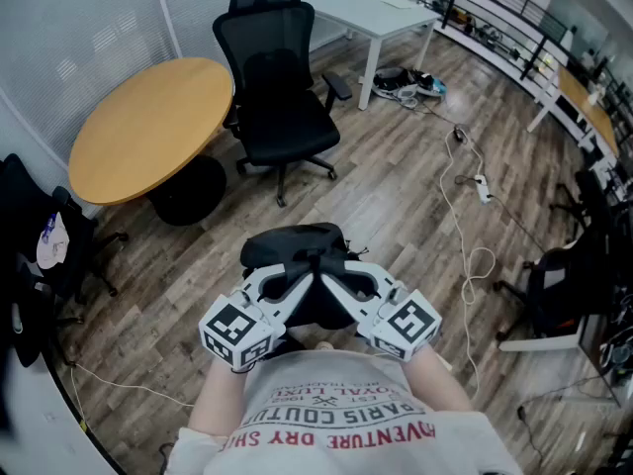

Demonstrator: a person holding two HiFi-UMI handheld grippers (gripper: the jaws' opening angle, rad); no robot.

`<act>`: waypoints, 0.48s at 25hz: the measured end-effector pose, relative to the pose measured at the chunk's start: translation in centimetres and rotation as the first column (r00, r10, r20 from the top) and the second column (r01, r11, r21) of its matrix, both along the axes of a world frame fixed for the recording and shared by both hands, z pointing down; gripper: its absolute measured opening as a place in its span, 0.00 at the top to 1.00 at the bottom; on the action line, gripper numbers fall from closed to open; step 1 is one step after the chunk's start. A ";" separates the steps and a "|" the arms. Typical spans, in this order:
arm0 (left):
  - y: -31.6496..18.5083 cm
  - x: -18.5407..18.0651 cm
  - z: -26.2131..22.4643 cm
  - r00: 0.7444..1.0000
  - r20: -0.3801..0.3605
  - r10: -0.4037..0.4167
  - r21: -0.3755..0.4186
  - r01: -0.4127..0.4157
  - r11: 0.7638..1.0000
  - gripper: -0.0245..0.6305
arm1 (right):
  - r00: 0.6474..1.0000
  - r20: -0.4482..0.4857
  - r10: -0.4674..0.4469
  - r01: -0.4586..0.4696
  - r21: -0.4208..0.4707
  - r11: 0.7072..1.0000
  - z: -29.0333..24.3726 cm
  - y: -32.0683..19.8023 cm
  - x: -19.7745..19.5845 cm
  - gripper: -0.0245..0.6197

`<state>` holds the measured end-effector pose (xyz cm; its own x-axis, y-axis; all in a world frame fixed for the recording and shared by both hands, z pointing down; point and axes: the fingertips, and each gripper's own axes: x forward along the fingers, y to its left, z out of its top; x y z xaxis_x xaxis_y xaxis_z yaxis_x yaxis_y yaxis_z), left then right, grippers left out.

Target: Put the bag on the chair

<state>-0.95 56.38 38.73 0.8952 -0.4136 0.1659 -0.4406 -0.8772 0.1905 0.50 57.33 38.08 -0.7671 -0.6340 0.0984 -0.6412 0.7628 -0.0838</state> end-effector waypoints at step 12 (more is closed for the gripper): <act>0.8 0.8 0.8 1.000 0.001 0.020 -0.027 -0.020 0.999 0.88 | 1.000 -0.012 -0.008 0.008 -0.002 1.000 0.5 1.0 0.6 0.89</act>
